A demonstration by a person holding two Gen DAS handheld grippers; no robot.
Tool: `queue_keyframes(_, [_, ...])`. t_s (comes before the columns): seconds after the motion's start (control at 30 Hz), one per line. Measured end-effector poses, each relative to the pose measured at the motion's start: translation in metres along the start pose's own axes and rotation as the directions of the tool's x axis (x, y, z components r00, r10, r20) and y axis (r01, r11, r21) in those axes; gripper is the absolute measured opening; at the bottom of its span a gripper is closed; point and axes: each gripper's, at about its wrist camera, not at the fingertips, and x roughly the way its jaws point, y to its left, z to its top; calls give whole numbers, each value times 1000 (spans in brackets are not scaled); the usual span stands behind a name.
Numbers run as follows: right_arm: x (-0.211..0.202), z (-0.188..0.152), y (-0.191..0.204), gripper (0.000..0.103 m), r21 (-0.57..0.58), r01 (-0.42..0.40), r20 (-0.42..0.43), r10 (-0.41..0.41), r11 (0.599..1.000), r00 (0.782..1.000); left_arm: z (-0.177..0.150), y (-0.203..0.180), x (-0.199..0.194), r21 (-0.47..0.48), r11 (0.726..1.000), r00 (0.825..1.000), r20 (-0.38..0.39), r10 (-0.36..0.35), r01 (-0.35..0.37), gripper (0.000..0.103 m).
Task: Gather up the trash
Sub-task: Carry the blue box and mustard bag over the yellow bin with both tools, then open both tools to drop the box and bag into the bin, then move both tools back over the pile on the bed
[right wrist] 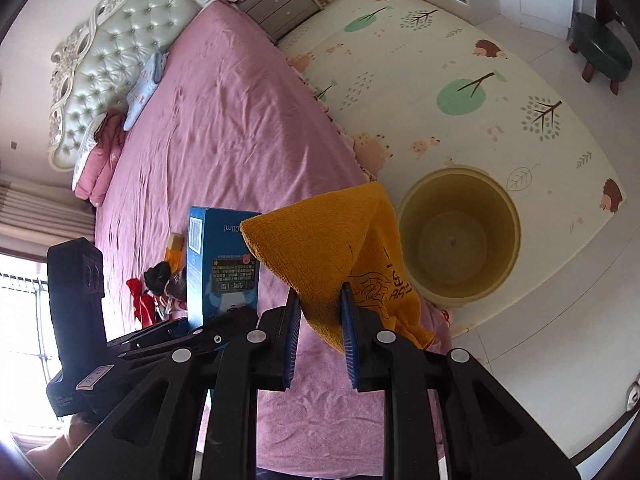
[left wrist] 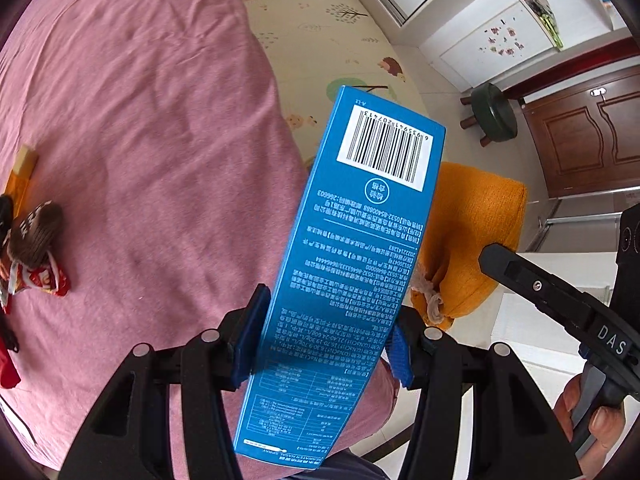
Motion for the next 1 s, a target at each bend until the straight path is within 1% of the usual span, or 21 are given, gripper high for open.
queue_keyframes(0.27, [-5,30,-54,19,79,32,43,-36,996,998,40,-51,45,71,997,998,-65,-19,24,53])
queue_keyframes(0.33, [-9,35,-64,19,92,40,55,-45,995,997,50,-60,55,80,996,996,-80,-39,45,53])
queue_keyframes(0.43, [-12,44,-78,24,133,24,56,-32,991,998,63,-75,65,123,992,995,-91,-29,41,55])
queue_keyframes(0.5, [-16,48,-85,33,155,24,62,-33,988,998,69,-81,70,141,990,996,-94,-2,16,71])
queue_keyframes(0.53, [-18,49,-88,40,160,25,72,-36,987,997,72,-82,71,144,989,996,-88,2,10,80])
queue_keyframes(0.57, [-21,50,-90,46,163,29,79,-43,986,996,73,-84,71,151,989,997,-81,11,1,82])
queue_keyframes(0.63, [-22,53,-94,50,169,30,81,-45,985,996,76,-87,73,170,985,996,-80,37,-23,85])
queue_keyframes(0.83, [-20,55,-96,50,170,58,73,-71,984,995,76,-94,74,240,969,995,-65,80,-63,85])
queue_keyframes(0.9, [-18,55,-91,50,161,68,66,-80,985,995,75,-91,71,239,969,995,-62,79,-62,85])
queue_keyframes(1.0, [-16,55,-80,50,142,63,61,-72,988,996,71,-78,61,216,975,996,-55,65,-52,85])
